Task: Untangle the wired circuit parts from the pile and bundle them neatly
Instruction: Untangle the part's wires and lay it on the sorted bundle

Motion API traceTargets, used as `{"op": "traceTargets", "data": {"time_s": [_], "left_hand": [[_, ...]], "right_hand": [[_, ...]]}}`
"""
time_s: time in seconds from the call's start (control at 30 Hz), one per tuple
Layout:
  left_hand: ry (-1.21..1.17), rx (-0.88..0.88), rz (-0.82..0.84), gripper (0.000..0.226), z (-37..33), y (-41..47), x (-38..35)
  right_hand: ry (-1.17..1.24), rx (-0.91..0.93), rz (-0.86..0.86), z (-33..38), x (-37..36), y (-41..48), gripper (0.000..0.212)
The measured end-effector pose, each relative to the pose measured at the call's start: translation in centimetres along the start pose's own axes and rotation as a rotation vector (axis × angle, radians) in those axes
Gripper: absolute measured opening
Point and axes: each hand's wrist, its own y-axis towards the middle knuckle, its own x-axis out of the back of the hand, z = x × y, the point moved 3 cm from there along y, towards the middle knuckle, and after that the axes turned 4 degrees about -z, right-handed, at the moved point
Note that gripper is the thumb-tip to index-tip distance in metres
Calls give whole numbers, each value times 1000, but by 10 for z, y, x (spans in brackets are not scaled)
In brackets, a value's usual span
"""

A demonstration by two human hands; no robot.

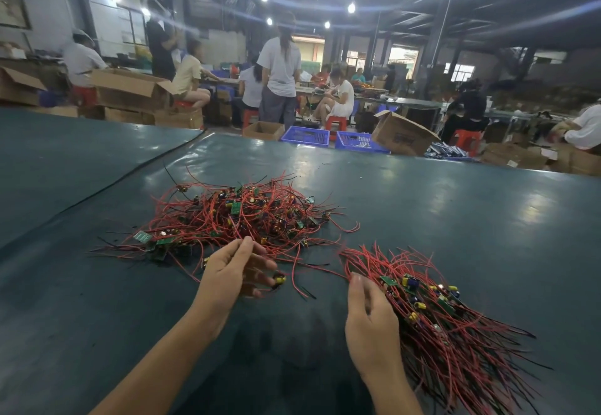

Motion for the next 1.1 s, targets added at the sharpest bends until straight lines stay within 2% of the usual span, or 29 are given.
{"op": "traceTargets", "data": {"time_s": [0.1, 0.27, 0.37, 0.47, 0.57, 0.7, 0.87, 1.0, 1.07, 1.1], "left_hand": [[-93, 9, -14, 32, -3, 0, 0], [-124, -44, -15, 36, -8, -4, -3], [-81, -93, 14, 34, -11, -8, -9], [-44, -155, 78, 35, -14, -15, -15], [-33, -174, 131, 36, -14, -19, -21], [49, -217, 189, 37, -12, -22, -27], [157, -317, 204, 31, -10, -27, -31], [167, -365, 158, 23, -11, -30, -32], [73, -223, 209, 26, -9, -29, -34], [6, -73, 289, 32, -6, -30, -36]], "right_hand": [[146, -11, -19, 4, -1, -2, 35], [89, 62, 94, 6, -11, -9, 17], [78, 139, 127, 8, -20, -15, 22], [102, 236, 141, 16, -23, -20, 17], [116, 358, 118, 23, -23, -23, 26], [132, 443, 104, 25, -24, -25, 20], [133, 388, 152, 23, -24, -25, 18], [231, 253, 75, 18, -18, -21, 6], [319, 153, 9, 16, -13, -18, 6], [359, 110, -33, 16, -12, -16, 8]]}}
